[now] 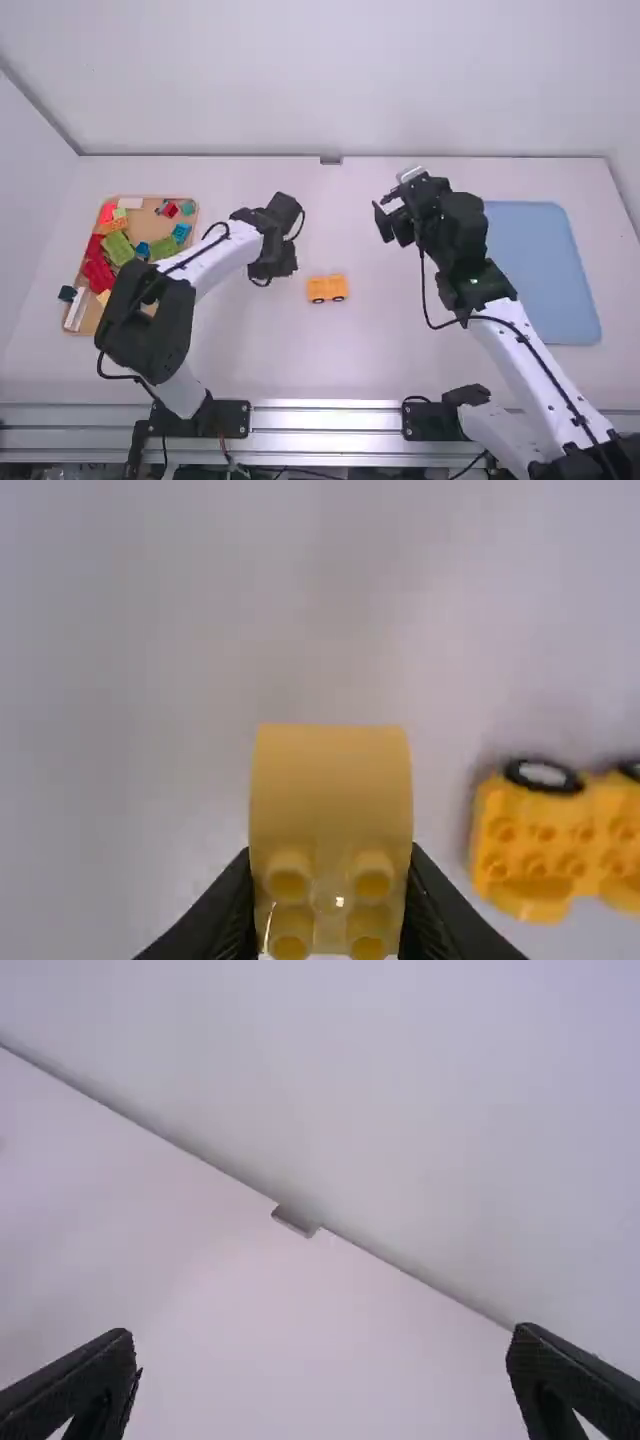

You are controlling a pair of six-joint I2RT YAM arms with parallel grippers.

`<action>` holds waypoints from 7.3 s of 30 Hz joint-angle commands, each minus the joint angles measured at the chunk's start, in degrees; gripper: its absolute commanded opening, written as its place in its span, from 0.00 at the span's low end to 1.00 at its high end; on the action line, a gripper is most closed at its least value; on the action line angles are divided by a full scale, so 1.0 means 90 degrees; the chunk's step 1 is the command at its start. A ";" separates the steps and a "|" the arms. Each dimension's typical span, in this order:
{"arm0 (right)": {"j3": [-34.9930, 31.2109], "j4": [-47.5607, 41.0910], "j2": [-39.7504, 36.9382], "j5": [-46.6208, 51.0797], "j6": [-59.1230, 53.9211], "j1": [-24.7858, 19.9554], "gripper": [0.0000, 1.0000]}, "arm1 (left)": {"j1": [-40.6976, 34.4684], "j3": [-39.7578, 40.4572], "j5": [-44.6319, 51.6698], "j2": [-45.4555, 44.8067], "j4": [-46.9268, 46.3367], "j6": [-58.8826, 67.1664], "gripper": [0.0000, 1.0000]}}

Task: Assemble lego blocks to make yellow taxi

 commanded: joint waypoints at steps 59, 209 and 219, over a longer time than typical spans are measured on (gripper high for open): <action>0.0250 -0.0155 0.0019 -0.0002 -0.0034 -0.0002 0.99 | 0.0034 0.1999 -0.1994 0.0058 -0.1071 0.1838 0.99; -0.0204 0.1685 0.6288 -0.6479 -0.4597 -0.0197 0.99 | 0.1838 -0.3653 0.6861 -0.1447 0.5506 1.1312 0.11; -0.0219 0.1528 0.6482 -0.6348 -0.4779 0.0058 0.99 | 0.1343 -0.3645 0.6858 -0.0901 0.6171 1.0909 0.06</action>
